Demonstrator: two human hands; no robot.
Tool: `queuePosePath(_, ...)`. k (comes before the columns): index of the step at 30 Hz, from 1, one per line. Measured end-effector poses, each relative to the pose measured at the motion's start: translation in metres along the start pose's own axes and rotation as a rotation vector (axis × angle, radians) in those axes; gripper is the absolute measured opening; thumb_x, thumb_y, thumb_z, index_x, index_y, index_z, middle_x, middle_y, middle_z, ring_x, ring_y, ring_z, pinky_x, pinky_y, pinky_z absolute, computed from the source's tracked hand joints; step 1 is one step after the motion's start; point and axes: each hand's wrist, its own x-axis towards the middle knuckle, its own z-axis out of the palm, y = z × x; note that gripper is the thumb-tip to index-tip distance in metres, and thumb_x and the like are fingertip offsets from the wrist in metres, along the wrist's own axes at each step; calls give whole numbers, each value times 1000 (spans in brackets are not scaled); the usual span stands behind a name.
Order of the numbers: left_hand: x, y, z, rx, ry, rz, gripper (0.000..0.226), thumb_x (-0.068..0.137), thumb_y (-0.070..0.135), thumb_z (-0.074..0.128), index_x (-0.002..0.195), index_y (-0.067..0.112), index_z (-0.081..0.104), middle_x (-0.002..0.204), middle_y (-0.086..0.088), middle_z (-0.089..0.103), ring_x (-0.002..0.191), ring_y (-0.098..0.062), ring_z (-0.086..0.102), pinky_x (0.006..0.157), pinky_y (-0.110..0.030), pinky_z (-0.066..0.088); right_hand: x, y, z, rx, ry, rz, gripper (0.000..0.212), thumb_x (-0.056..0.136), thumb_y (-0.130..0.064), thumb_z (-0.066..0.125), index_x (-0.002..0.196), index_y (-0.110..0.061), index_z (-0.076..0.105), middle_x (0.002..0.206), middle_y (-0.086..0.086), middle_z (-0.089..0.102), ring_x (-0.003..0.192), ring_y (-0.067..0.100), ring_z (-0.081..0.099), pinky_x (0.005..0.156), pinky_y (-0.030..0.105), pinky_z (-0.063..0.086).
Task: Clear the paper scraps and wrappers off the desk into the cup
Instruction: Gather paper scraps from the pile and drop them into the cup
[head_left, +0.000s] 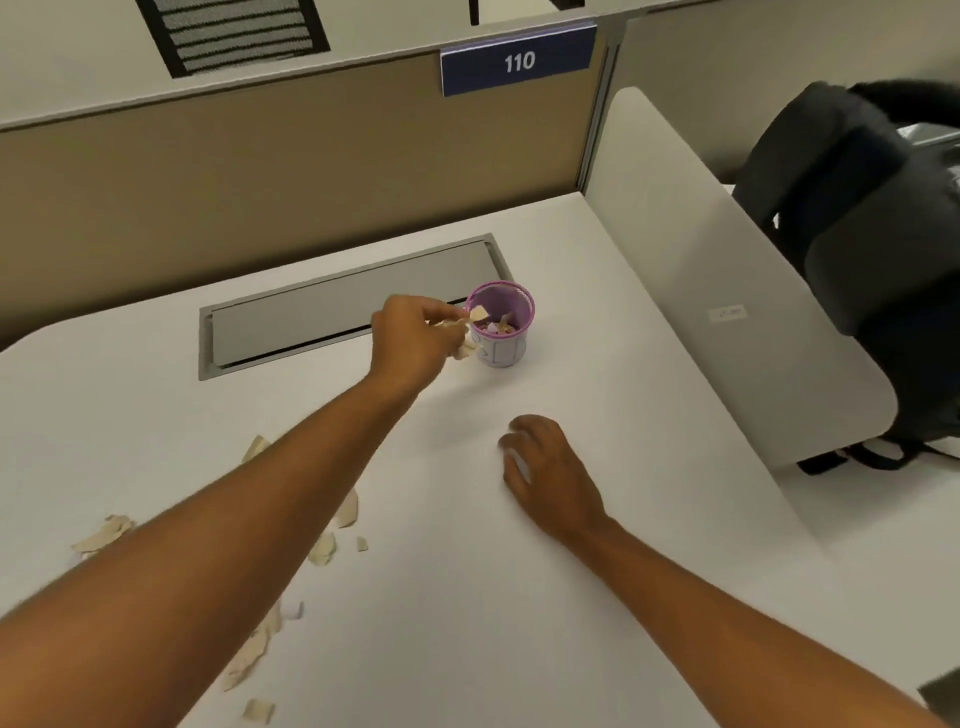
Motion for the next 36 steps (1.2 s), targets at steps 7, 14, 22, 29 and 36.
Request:
queuePosePath(7, 68, 22, 47, 543, -167, 226, 23, 89, 16, 79, 111, 11, 81, 115, -11, 76, 103, -25, 70, 75, -29, 51, 4, 1, 5, -96, 37, -29, 23, 88, -17, 62, 111, -14, 67, 125, 2, 60, 124, 20, 55, 89, 27, 53)
queuePosePath(14, 80, 27, 59, 763, -285, 379, 42, 83, 15, 78, 125, 17, 72, 122, -8, 72, 111, -30, 68, 73, -30, 47, 5, 5, 7, -101, 44, -17, 23, 89, -20, 60, 111, -17, 66, 125, 0, 59, 123, 18, 54, 87, 21, 47)
queuePosePath(22, 73, 26, 63, 798, -216, 453, 36, 84, 20, 83, 117, 11, 72, 119, -12, 70, 106, -30, 66, 74, -29, 43, 4, 2, 5, -98, 39, -11, 24, 88, -21, 62, 111, -16, 67, 125, 1, 61, 123, 17, 55, 83, 22, 50)
queuePosePath(29, 63, 25, 54, 829, -227, 568, 35, 96, 33, 69, 126, 15, 71, 121, -10, 74, 108, -30, 69, 76, -29, 44, 4, 1, 3, -106, 48, -32, 24, 90, -22, 63, 112, -14, 68, 124, 2, 62, 122, 19, 56, 88, 26, 52)
queuePosePath(36, 34, 20, 15, 536, -43, 560, 20, 98, 19, 68, 115, 14, 77, 112, -5, 78, 99, -23, 71, 83, -33, 58, 3, 1, 3, -73, 52, -29, 24, 89, -24, 63, 112, -17, 65, 122, 0, 59, 120, 17, 57, 85, 26, 55)
